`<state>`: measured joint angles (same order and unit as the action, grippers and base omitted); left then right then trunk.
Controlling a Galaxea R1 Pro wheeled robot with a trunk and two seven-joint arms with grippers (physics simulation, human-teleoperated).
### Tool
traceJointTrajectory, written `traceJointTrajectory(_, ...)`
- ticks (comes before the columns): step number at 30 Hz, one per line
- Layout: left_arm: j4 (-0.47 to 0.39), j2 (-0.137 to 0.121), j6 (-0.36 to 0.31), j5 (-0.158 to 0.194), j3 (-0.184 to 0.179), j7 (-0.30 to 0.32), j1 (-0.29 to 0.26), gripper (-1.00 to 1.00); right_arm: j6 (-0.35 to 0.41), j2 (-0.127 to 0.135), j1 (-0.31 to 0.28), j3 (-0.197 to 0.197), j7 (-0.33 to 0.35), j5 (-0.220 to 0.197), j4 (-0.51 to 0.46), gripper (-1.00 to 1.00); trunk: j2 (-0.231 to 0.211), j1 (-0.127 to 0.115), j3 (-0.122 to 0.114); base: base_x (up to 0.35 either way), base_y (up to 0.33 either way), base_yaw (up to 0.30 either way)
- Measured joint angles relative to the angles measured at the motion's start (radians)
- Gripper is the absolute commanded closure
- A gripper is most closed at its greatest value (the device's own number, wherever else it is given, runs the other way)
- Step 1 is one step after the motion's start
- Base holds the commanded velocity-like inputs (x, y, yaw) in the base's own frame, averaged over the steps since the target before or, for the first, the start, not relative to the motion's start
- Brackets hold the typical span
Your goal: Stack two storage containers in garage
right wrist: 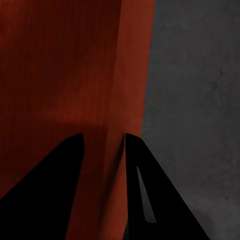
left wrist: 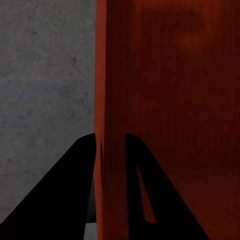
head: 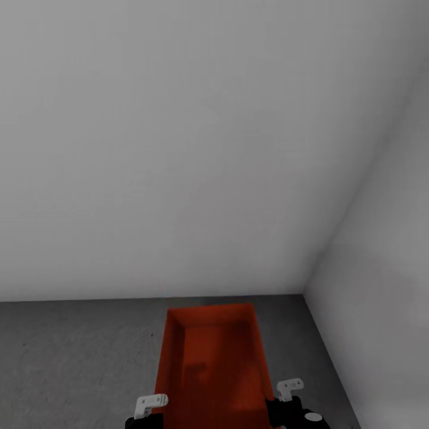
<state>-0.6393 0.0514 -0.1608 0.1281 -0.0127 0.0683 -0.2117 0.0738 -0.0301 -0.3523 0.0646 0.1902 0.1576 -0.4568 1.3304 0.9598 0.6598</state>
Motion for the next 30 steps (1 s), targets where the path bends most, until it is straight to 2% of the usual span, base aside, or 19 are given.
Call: traceJointTrajectory(30, 0.000, 0.000, 0.000, 0.000, 0.000, 0.000, 0.000, 1.00, 0.000, 0.000, 0.000, 0.000, 0.000, 0.000, 0.000, 1.00, 0.210, 0.115, 0.094, 0.000, 0.000, 0.000)
